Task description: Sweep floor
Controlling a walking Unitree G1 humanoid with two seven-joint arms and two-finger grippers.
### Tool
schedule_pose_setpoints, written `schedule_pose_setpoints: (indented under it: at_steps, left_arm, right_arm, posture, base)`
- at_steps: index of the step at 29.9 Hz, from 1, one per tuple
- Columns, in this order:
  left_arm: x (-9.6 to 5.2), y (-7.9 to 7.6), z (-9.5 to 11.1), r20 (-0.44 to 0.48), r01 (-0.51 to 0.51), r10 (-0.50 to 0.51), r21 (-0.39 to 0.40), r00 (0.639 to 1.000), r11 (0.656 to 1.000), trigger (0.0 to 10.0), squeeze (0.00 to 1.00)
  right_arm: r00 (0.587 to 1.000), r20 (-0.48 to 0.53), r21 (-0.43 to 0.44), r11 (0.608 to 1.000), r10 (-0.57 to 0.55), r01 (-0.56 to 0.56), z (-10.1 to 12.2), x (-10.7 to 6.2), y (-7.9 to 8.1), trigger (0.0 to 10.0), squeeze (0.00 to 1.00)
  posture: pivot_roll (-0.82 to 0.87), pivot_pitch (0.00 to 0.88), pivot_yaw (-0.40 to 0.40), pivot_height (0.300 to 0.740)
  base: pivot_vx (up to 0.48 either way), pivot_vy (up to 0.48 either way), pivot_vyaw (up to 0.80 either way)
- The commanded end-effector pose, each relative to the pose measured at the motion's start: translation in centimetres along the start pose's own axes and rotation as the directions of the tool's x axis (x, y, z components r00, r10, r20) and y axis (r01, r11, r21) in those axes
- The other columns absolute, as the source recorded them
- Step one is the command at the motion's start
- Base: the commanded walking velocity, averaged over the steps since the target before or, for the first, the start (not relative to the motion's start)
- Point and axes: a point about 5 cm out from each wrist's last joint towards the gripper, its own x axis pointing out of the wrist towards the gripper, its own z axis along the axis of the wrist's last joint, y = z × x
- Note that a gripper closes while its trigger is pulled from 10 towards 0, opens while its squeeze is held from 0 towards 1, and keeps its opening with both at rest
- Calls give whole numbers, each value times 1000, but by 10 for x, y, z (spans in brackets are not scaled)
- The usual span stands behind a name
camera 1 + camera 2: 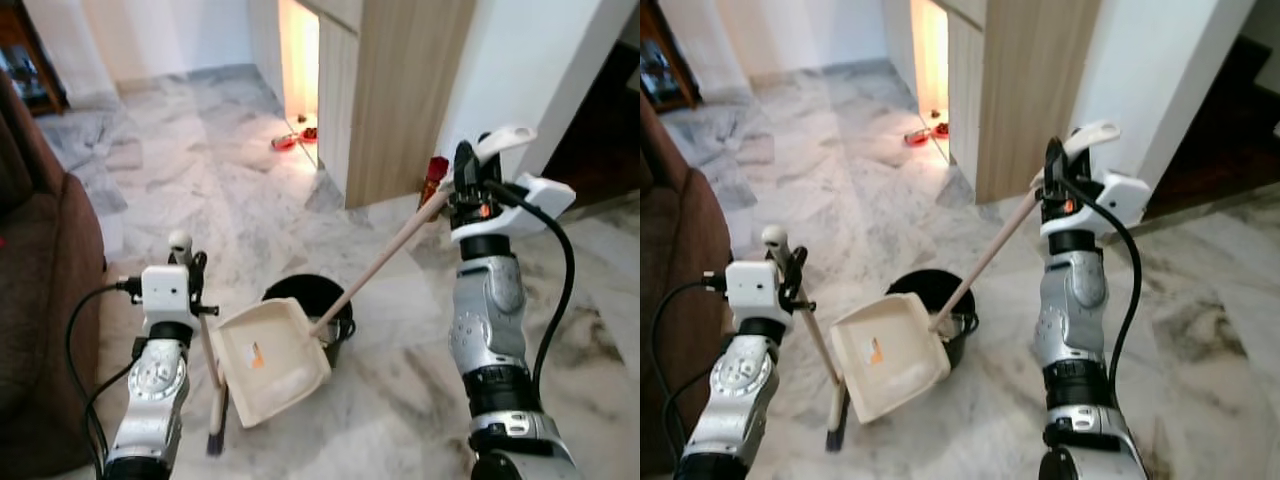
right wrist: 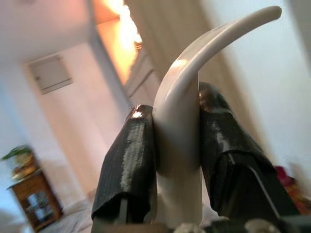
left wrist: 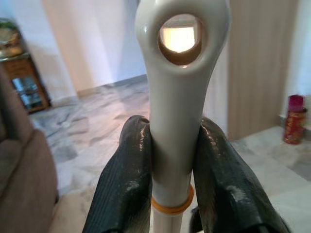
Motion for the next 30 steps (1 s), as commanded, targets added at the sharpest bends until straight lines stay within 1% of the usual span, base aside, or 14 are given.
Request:
schedule_pose_setpoints:
  at_steps: [1,7,14,24,30]
  left_arm:
    - [3,3,11,58,-4,4,9,998,1000,10000,0]
    - [3,2,11,59,4,-5,11,998,1000,10000,0]
    - [4,-1,10,49,16,-17,14,999,1000,10000,0]
    - [3,0,9,43,11,-12,21,999,1000,10000,0]
    - [4,0,9,43,8,-9,23,999,1000,10000,0]
  right_arm:
    - [996,89,12,1000,23,-25,13,7,9,10000,0]
    - [994,108,-12,1000,17,-15,17,7,5,10000,0]
    - [992,122,-6,1000,25,-24,19,9,7,10000,0]
    - [990,137,13,999,45,-47,19,10,11,10000,0]
    - [989,132,-10,998,65,-64,19,11,13,10000,0]
  posture:
    - [22,0,33,740]
    - [23,0,33,740]
    - [20,0,35,740]
    - [27,0,31,740]
    - [24,0,34,740]
  base:
    - [0,0,0]
    - [0,0,0]
    - [0,0,0]
    - [272,0,0]
    - [301,0,0]
